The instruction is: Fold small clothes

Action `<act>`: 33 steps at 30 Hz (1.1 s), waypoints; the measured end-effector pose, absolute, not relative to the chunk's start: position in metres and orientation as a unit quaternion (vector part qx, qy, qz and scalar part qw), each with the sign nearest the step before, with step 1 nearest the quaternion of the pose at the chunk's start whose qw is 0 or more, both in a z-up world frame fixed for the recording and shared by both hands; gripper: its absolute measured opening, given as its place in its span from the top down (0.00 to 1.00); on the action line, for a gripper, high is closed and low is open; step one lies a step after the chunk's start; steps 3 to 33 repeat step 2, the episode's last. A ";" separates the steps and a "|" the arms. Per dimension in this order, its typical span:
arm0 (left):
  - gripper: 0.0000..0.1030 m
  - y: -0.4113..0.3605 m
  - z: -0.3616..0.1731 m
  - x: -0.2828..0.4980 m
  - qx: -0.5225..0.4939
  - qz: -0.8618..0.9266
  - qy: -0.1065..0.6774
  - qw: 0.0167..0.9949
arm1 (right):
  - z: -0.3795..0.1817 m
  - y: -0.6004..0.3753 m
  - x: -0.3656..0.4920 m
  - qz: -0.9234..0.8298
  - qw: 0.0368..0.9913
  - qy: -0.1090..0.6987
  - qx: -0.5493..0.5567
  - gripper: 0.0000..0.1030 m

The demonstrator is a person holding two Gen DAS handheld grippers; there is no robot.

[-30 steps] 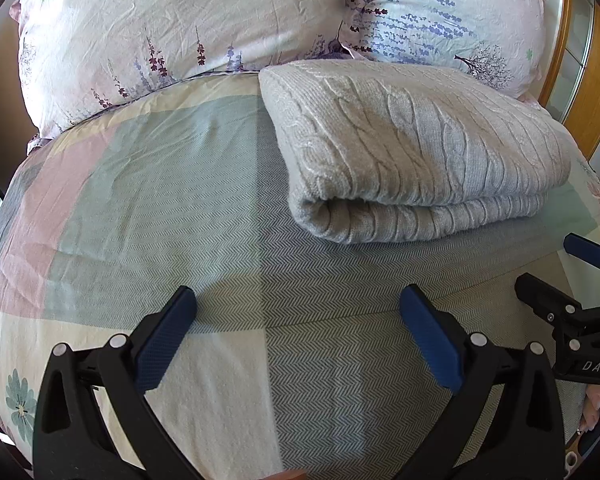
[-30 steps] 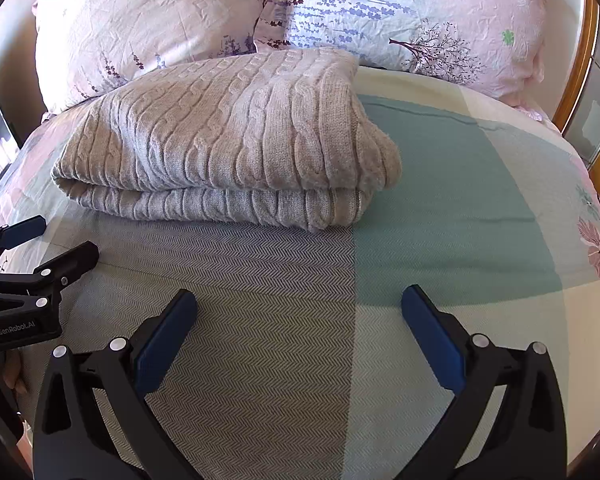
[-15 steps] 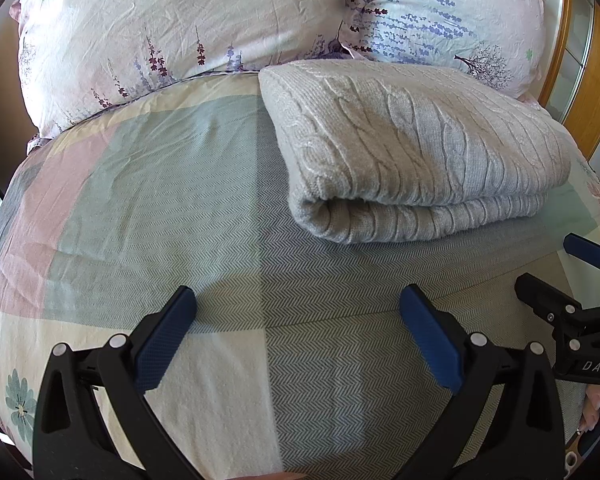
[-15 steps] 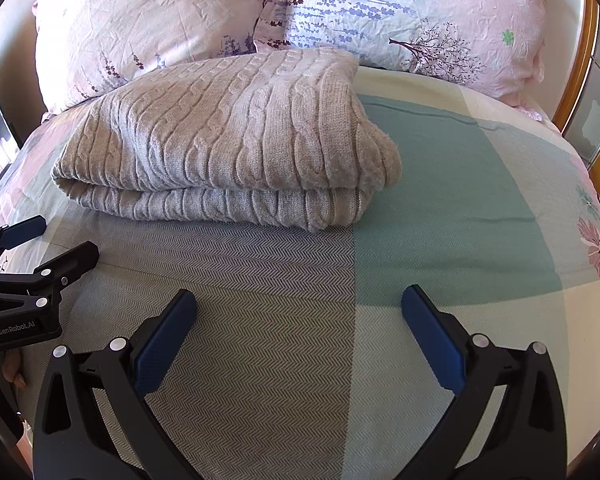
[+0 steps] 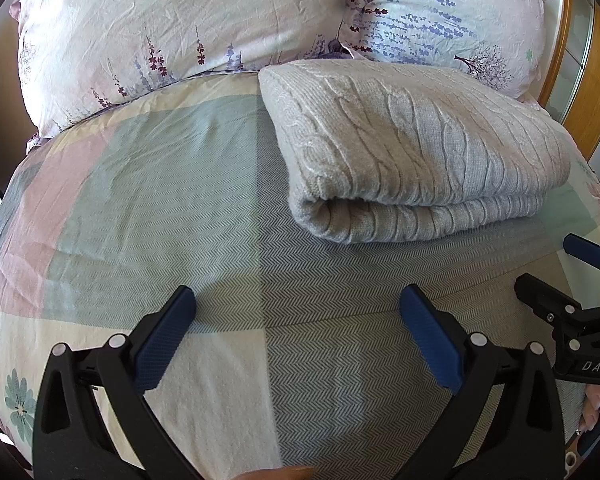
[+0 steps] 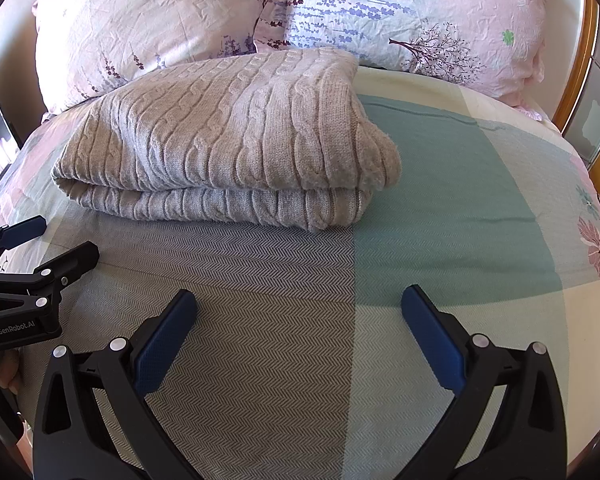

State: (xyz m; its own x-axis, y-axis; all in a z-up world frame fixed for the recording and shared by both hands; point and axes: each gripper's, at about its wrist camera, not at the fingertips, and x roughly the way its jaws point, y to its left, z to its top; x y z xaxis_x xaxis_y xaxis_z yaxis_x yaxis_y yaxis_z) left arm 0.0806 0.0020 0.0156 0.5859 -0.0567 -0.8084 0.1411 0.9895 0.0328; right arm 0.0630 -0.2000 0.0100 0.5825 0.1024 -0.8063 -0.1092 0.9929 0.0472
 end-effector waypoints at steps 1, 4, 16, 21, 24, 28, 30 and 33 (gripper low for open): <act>0.02 0.002 0.016 0.081 0.047 -0.055 0.452 0.889 | 0.010 -0.200 0.063 0.059 0.890 0.453 -0.004 0.01; 0.02 0.002 0.016 0.081 0.047 -0.055 0.452 0.889 | 0.010 -0.200 0.063 0.059 0.890 0.453 -0.004 0.01; 0.02 0.002 0.016 0.081 0.047 -0.055 0.452 0.889 | 0.010 -0.200 0.063 0.059 0.890 0.453 -0.004 0.01; 0.02 0.002 0.016 0.081 0.047 -0.055 0.452 0.889 | 0.010 -0.200 0.063 0.059 0.890 0.453 -0.004 0.01; 0.02 0.002 0.016 0.081 0.047 -0.055 0.452 0.889 | 0.010 -0.200 0.063 0.059 0.890 0.453 -0.004 0.01; 0.02 0.002 0.016 0.081 0.047 -0.055 0.452 0.889 | 0.010 -0.200 0.063 0.059 0.890 0.453 -0.004 0.01; 0.02 0.002 0.016 0.081 0.047 -0.055 0.452 0.889 | 0.010 -0.200 0.063 0.059 0.890 0.453 -0.004 0.01; 0.02 0.002 0.016 0.081 0.047 -0.055 0.452 0.889 | 0.010 -0.200 0.063 0.059 0.890 0.453 -0.004 0.01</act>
